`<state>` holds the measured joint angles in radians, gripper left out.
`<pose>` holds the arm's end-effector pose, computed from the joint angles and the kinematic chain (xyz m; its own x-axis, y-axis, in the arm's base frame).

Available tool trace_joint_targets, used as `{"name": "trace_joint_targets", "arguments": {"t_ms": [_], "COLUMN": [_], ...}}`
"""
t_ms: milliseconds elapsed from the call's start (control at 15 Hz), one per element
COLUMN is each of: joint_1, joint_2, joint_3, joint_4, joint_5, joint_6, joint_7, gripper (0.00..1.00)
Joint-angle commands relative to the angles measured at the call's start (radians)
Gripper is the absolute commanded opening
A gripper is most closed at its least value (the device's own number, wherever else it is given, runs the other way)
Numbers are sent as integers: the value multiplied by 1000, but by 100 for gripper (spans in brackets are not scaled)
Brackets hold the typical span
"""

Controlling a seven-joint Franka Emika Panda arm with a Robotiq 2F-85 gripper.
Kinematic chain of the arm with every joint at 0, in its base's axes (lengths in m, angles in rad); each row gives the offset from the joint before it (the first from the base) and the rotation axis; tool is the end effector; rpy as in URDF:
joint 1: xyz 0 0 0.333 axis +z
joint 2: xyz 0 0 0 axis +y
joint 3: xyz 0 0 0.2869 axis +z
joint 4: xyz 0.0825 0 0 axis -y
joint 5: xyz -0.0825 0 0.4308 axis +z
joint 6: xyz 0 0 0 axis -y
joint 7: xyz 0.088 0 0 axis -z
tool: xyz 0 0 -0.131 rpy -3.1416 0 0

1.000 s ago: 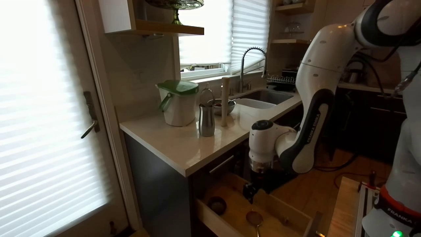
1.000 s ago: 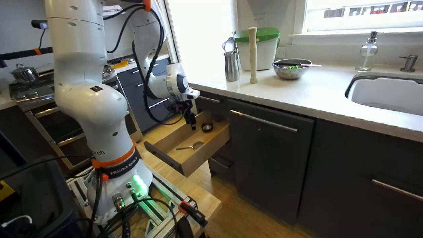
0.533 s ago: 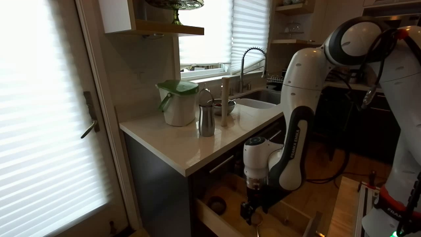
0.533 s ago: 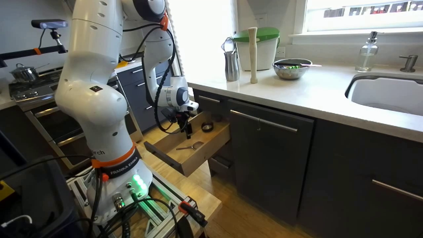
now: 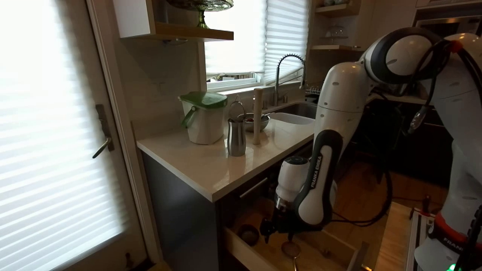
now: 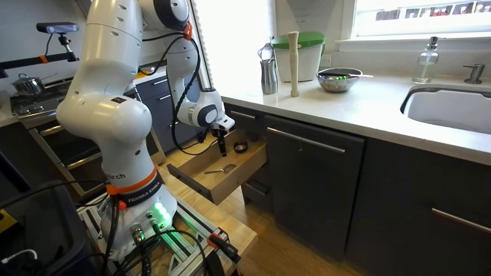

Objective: Remove the black object from the drawer and put it on the counter

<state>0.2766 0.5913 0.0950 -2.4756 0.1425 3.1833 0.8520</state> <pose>0.4156 0.1599 -0.0175 0.7995 -0.6001 0.0247 -0.5932 -0.7954 -0.1242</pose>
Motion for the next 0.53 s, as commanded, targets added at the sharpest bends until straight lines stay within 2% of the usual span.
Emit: {"name": "trace_joint_targets", "arguments": {"t_ms": [0, 267, 467], "joint_1": [128, 236, 251], "joint_2": [122, 225, 270], "joint_3": [-29, -52, -38], "joint_4": [71, 126, 142], "joint_5": [181, 401, 555], "joint_6": [183, 356, 445], "joint_7": [72, 117, 138], "gripper": [100, 100, 100]}}
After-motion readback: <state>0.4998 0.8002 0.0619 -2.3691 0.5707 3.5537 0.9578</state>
